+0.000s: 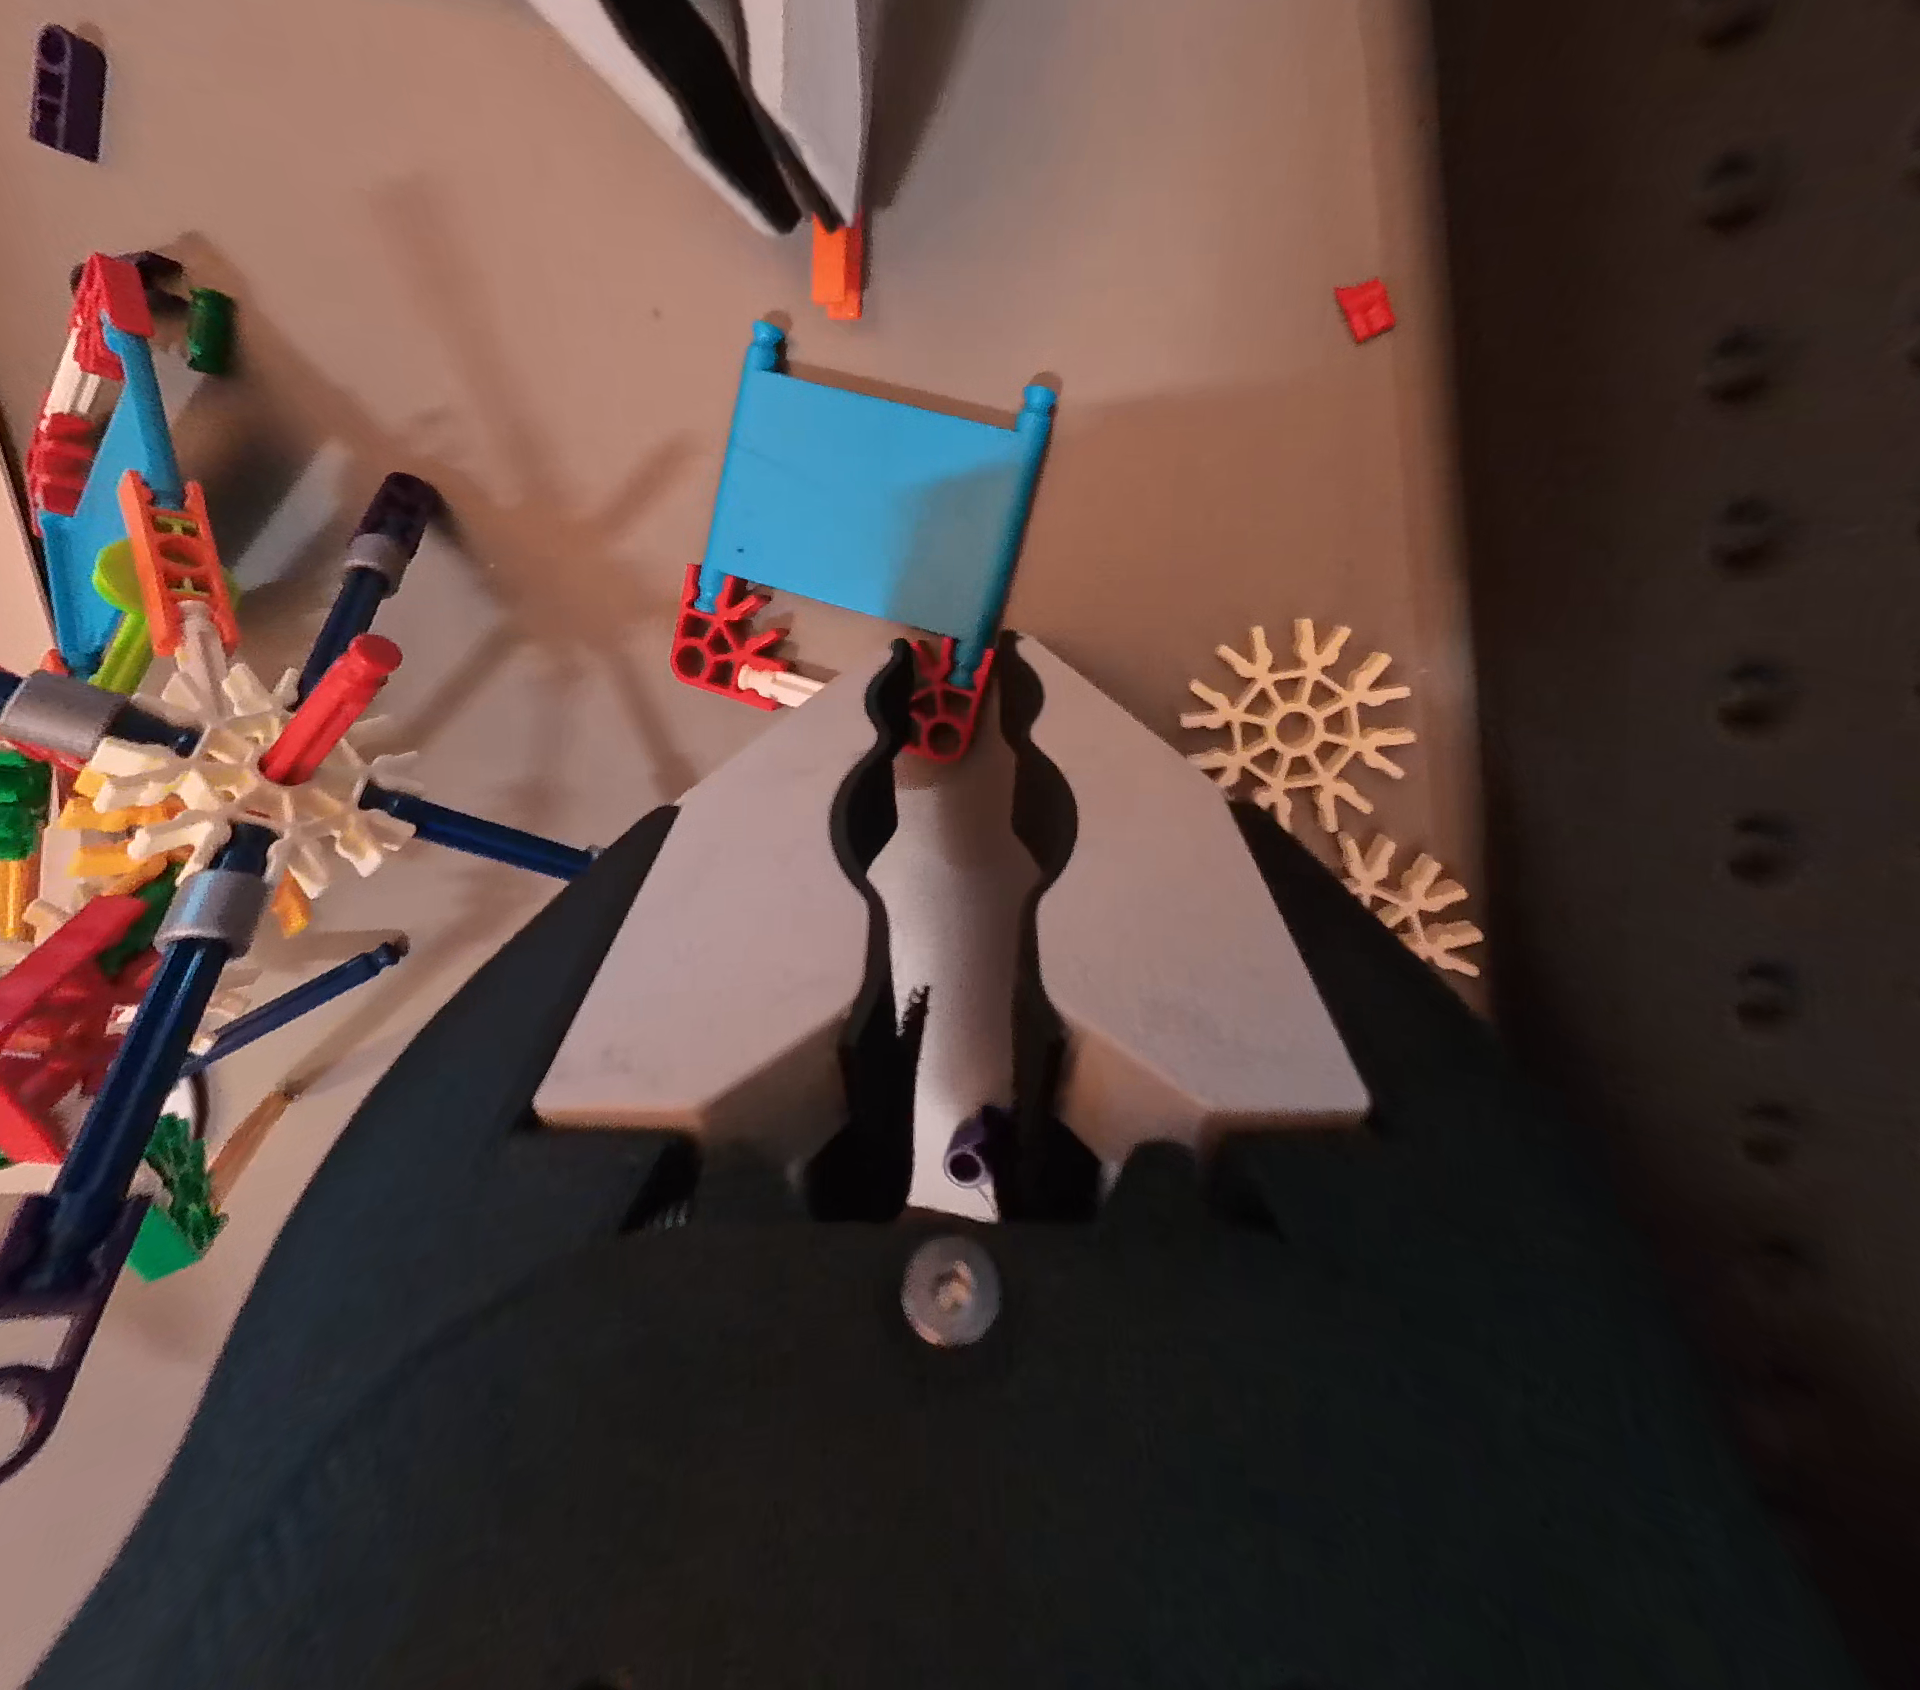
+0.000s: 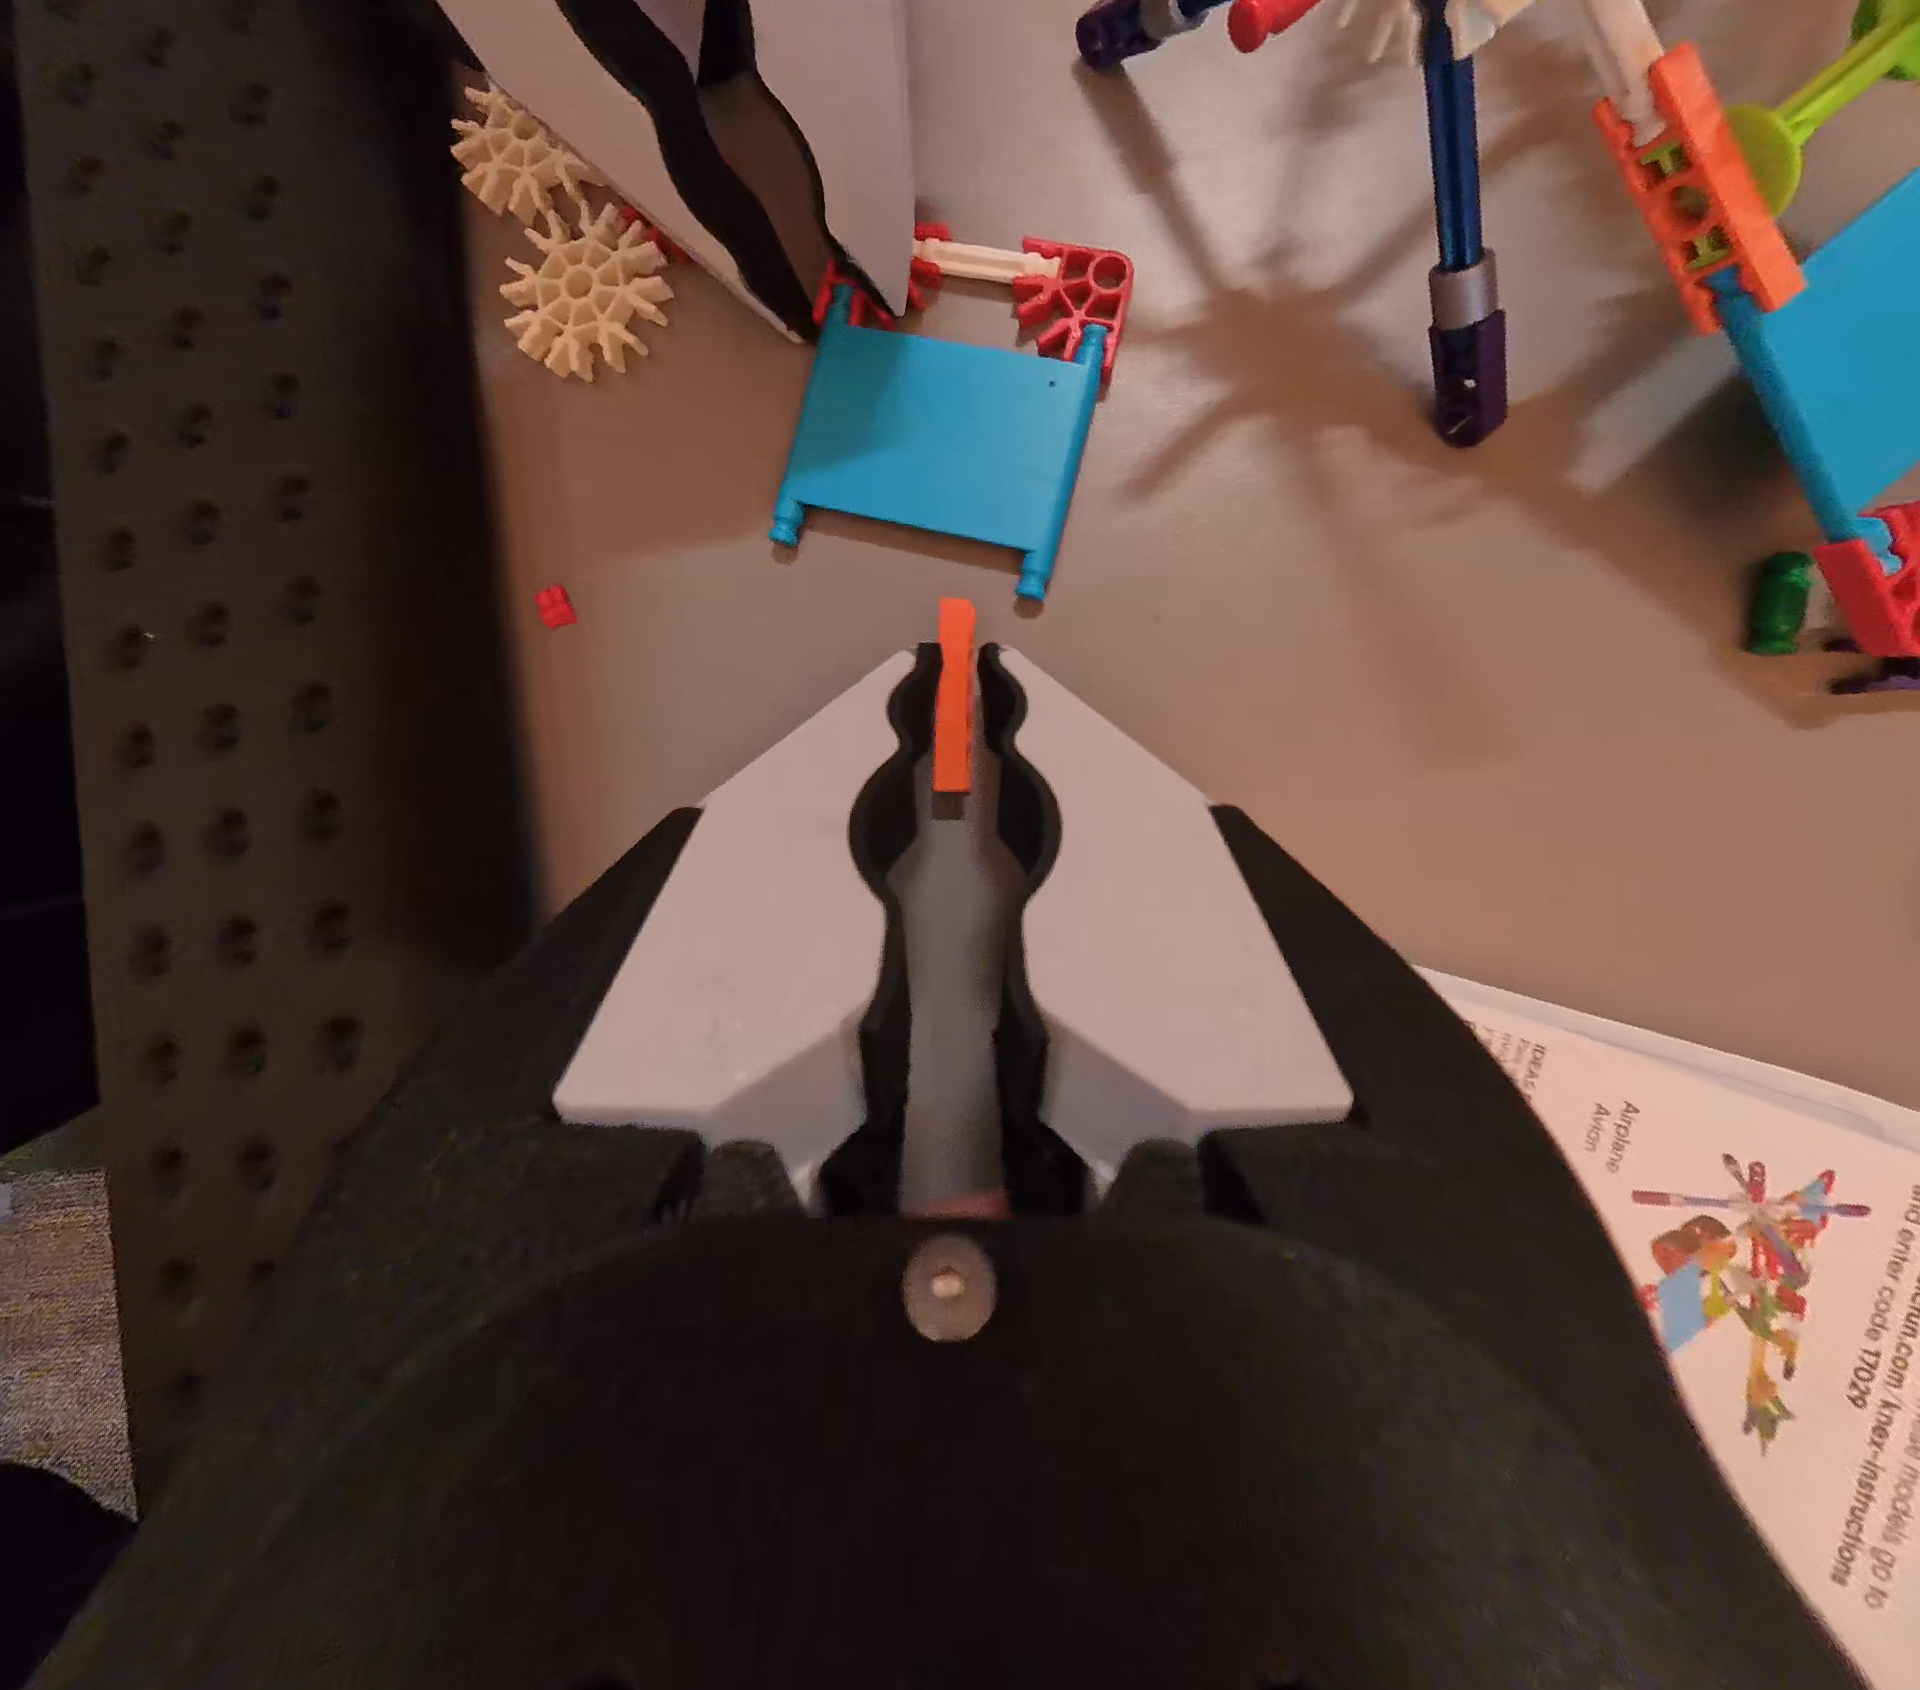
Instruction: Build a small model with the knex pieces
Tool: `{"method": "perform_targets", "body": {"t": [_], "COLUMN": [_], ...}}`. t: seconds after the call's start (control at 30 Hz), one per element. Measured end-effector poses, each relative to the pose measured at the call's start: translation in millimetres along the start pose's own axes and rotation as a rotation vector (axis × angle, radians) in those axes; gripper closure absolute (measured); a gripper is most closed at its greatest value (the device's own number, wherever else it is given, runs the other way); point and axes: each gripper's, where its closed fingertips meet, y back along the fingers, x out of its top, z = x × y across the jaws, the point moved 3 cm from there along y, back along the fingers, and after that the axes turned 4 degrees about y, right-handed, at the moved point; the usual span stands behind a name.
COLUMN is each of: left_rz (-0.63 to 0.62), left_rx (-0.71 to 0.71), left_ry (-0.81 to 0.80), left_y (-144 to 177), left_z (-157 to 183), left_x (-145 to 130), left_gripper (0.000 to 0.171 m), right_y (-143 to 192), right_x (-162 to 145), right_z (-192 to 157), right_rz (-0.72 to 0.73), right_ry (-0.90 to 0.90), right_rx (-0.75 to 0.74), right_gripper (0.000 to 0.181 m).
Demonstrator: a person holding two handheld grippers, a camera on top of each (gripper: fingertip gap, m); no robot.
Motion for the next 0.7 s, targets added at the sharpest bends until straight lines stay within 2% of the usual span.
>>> {"method": "perform_targets", "body": {"t": [0.23, 0.4, 0.47, 0.63, 0.7], "left_rz": [0.02, 0.031, 0.041, 0.067, 0.072], "left_rx": [0.03, 0.025, 0.032, 0.024, 0.009], "left_ry": [0.019, 0.041, 0.043, 0.052, 0.051], "left_y": [0, 5, 11, 29, 34], "left_z": [0, 0, -1, 0, 2], "left_x": [1, 0, 1, 1, 1], "left_gripper": [0.159, 0.159, 0.159, 0.159, 0.159], "right_y": [4, -2, -4, -2, -6], "right_x": [5, -1, -1, 7, 4], "right_z": [-1, -2, -3, -21, -27], "right_rz": [0.017, -0.046, -0.052, 0.016, 0.002], "right_ry": [0.075, 0.119, 0.12, 0.059, 0.028], "right_rx": [-0.045, -0.06, -0.053, 0.112, 0.167], "right_gripper": [0.166, 0.17, 0.177, 0.178, 0.178]}}
